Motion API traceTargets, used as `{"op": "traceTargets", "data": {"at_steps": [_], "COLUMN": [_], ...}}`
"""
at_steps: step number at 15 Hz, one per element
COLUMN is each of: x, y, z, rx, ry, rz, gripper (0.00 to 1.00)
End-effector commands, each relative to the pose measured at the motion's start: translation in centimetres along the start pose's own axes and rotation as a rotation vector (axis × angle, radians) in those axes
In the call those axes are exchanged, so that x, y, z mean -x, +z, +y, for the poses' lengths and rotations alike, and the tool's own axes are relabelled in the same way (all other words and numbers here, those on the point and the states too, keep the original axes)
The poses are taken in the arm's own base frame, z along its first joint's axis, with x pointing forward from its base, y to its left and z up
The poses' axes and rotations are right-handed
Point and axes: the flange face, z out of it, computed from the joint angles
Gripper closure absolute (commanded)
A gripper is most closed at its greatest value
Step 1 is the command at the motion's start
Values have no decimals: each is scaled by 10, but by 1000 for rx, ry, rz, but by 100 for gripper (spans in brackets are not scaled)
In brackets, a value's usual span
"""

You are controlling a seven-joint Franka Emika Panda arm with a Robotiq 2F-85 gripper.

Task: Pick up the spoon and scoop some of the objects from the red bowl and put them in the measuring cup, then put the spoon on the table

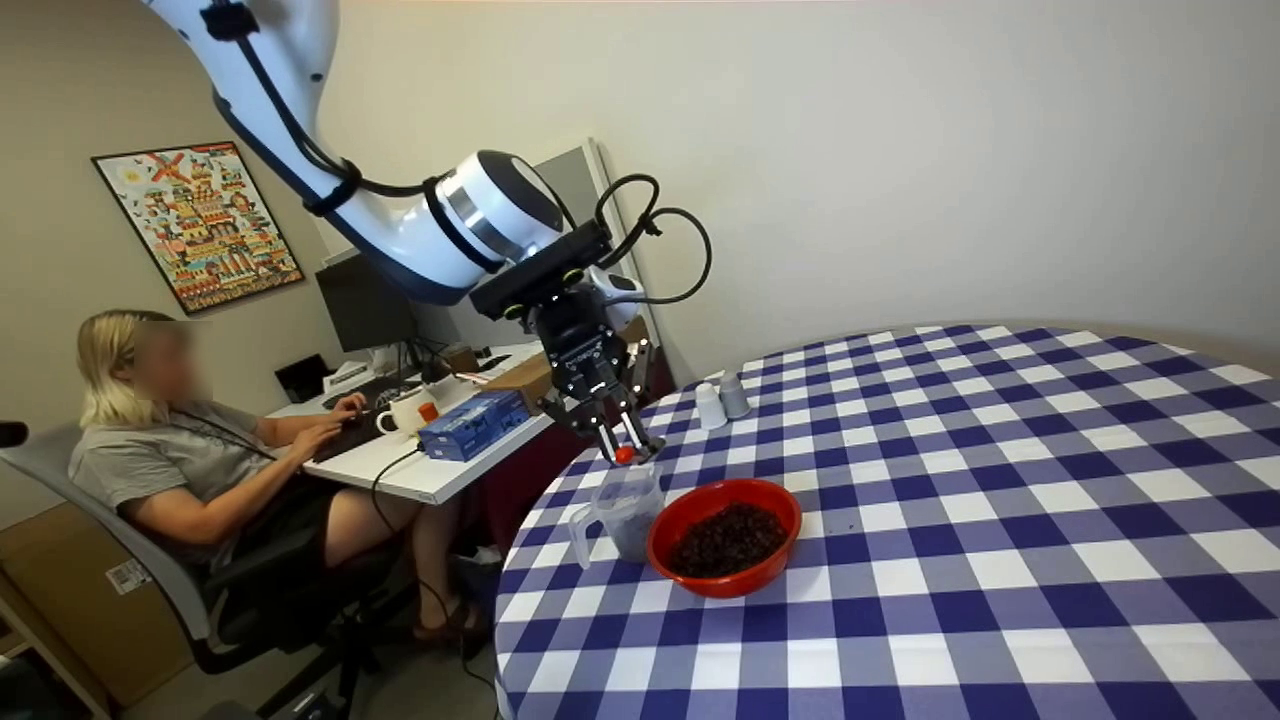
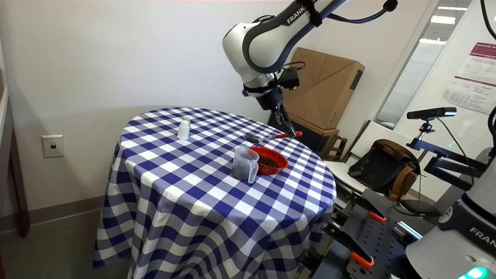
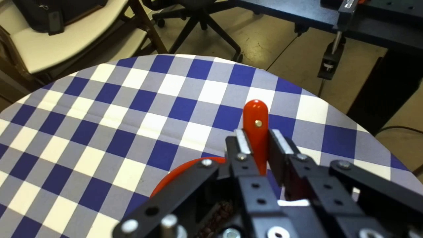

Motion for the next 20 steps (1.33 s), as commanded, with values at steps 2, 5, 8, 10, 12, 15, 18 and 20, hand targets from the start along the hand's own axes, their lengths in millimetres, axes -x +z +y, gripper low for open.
{"op": "traceTargets", "data": {"at_steps": [2, 5, 8, 10, 12, 15, 18, 20], "x": [-3, -4, -6, -5, -5, -3, -3, -2], "y": [-6, -14, -17, -16, -13, -9, -7, -6], "z": [-16, -25, -29, -34, -40, -48, -54, -57], "rx": [56, 79, 136, 173, 210, 275, 352, 401], "ry": [-14, -25, -21, -25, -34, -37, -16, 3], "rz": [0, 11, 13, 6, -1, -1, 18, 34], "gripper": [90, 90, 90, 90, 90, 90, 90, 90]}}
